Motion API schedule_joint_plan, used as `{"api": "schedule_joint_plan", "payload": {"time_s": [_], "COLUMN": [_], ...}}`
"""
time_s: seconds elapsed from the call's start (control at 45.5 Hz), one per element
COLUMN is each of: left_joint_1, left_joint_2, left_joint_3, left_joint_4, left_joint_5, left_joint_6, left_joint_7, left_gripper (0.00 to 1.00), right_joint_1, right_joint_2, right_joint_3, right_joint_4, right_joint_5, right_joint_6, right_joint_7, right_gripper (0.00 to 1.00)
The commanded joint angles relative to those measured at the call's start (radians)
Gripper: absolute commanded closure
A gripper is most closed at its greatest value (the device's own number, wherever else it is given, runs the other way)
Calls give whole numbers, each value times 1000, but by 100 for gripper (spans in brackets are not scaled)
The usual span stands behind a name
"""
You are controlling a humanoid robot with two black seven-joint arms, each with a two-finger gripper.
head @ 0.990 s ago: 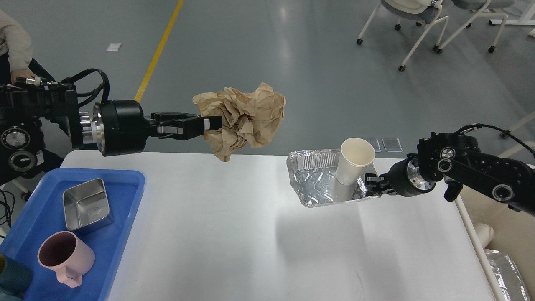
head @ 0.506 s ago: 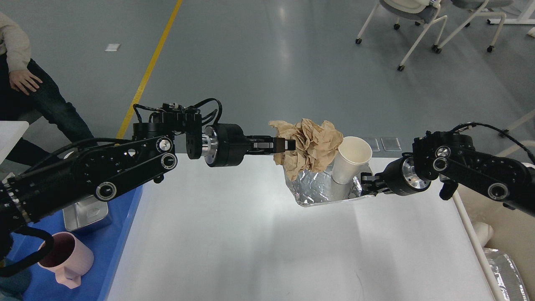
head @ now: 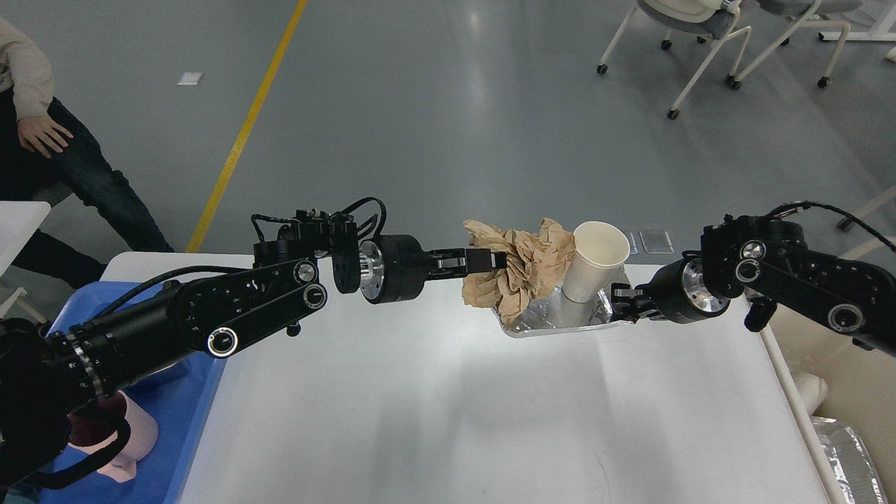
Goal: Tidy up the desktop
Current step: 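Lift the brown paper and drop it into the foil tray, then carry the foil tray with the right gripper into the white bin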
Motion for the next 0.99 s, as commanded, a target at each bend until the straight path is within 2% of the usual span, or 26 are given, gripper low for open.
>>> {"api": "schedule_joint_plan", "payload": {"time_s": [0.0, 0.132, 0.264, 0.418, 0.682, 0.814, 0.968], "left_joint_1": [8, 7, 8, 64, 252, 356, 484], "left_joint_2": [-30, -21, -4, 83, 194, 204, 201], "left_joint_3": [-23, -50, -134, -223, -567, -726, -888], "left_joint_4": [3, 0, 0, 0, -15, -17, -18], "left_joint_5": [-16, -56, -139, -231, -432, -461, -483], "left_joint_6": [6, 7, 7, 1, -1, -4, -14], "left_joint_7": [-1, -4, -1, -1, 1, 1, -2], "left_gripper": [5, 3, 3, 3, 3, 3, 3], "right_joint_1": [-3, -16, -45, -95, -184, -249, -344], "right_joint_2": [-1, -1, -12, -13, -90, -147, -248], "right_joint_3": [9, 37, 72, 150, 278, 362, 450], "right_joint_4": [1, -2, -5, -8, -6, -2, -3], "right_joint_5": [1, 1, 1, 1, 12, 18, 125], "right_joint_6": [0, 0, -2, -5, -28, -41, -51], "right_joint_7": [0, 0, 2, 0, 0, 0, 2], "right_gripper": [100, 100, 100, 100, 100, 100, 100]}}
